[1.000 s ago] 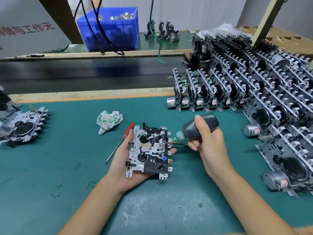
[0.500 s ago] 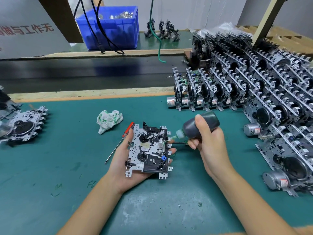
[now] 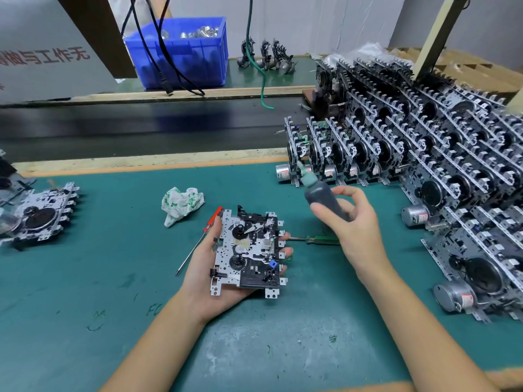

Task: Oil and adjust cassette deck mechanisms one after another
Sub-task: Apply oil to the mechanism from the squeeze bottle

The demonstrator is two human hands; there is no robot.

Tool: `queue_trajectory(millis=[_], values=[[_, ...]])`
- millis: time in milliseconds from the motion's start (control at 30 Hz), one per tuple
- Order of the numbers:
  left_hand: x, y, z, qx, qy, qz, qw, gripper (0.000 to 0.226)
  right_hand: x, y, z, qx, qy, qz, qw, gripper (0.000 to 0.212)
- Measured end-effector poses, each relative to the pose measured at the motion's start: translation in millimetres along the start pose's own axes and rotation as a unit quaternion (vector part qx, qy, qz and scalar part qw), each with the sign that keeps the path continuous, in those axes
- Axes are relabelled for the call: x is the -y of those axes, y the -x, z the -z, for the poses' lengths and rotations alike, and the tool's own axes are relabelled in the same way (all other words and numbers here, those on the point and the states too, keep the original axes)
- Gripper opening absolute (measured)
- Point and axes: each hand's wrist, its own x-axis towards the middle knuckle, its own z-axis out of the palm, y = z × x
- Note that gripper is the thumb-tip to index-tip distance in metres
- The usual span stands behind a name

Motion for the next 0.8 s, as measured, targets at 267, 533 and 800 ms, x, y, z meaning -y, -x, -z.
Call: queue_trajectory(millis=[267,533,800], values=[[1,0,2,0.013,-0.022,-0.003,1.000,0.077,-23,-3,-2,0.060,0.230,0.083,0.968,0.035],[-2,9,-5,0.072,-0.071,0.056,0.993,0.082,11,20,18,0.004,0.319,0.320,0.892,0.033],[-12,10,-16,0.005,-0.245,0.165,0.955,0.066,17,49,23,0.270,0.562,0.246,0.742,0.065]])
